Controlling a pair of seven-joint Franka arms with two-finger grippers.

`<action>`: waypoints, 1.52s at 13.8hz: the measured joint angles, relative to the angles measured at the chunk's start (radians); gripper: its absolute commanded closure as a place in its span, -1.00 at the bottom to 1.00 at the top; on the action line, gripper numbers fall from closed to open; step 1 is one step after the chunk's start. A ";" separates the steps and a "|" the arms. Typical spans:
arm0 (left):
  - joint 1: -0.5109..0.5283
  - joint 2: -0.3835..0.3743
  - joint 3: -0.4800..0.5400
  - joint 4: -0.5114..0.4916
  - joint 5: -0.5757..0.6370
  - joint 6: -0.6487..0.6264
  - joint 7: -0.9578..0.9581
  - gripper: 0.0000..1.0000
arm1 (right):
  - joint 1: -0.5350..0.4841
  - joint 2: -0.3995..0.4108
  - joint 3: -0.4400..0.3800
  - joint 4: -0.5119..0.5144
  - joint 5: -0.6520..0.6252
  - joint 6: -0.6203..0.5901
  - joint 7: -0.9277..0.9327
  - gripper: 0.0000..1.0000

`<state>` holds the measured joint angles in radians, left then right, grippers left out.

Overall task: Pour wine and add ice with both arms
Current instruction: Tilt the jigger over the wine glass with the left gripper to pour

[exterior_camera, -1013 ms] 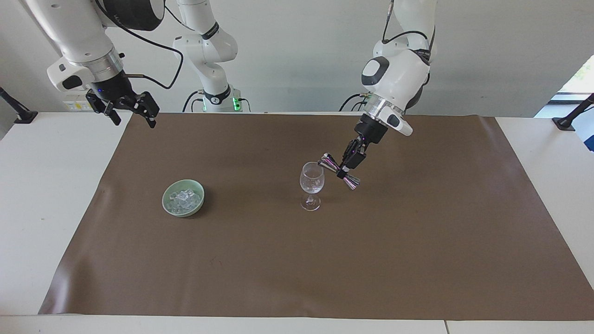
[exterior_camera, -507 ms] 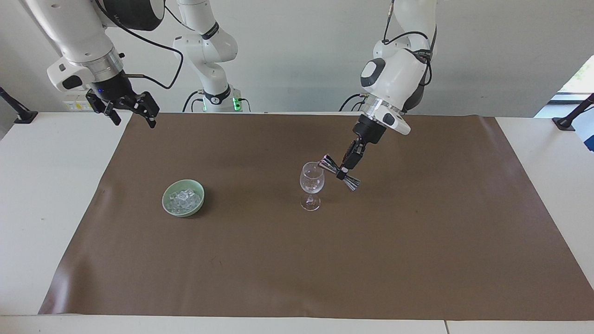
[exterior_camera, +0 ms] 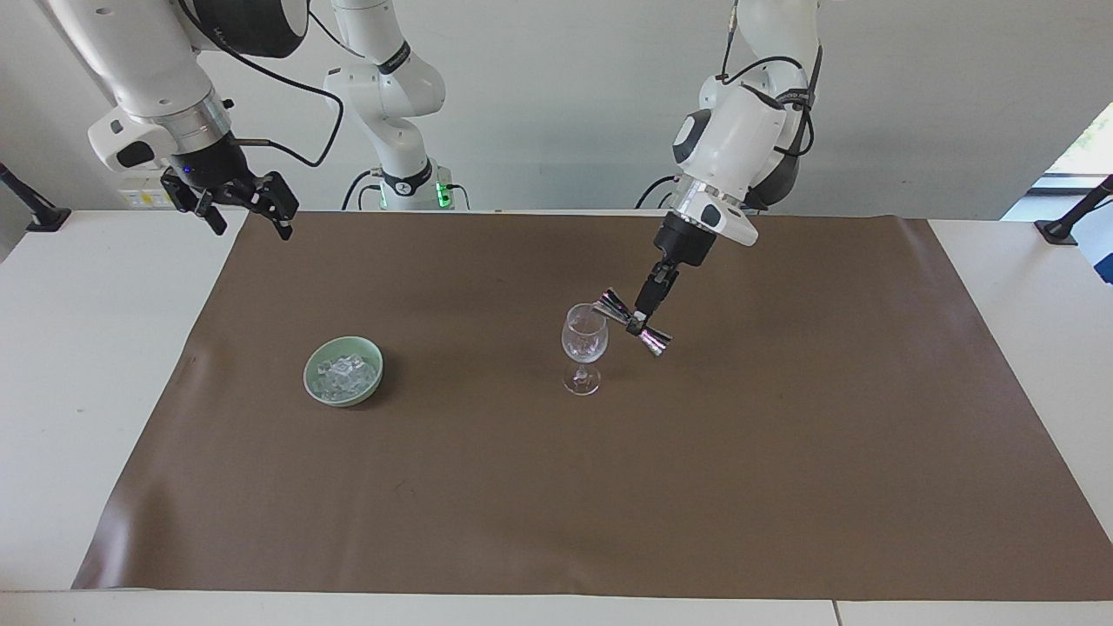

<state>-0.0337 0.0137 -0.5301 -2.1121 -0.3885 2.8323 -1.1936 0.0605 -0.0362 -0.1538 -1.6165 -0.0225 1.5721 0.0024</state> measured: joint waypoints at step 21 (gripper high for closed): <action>-0.001 0.000 -0.031 0.027 0.404 0.006 -0.008 1.00 | 0.000 0.000 0.000 -0.001 0.000 0.000 0.000 -1.00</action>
<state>-0.0347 0.0140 -0.5614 -2.0848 0.0155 2.8384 -1.2018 0.0605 -0.0362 -0.1538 -1.6180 -0.0225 1.5721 0.0024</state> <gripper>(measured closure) 0.780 0.000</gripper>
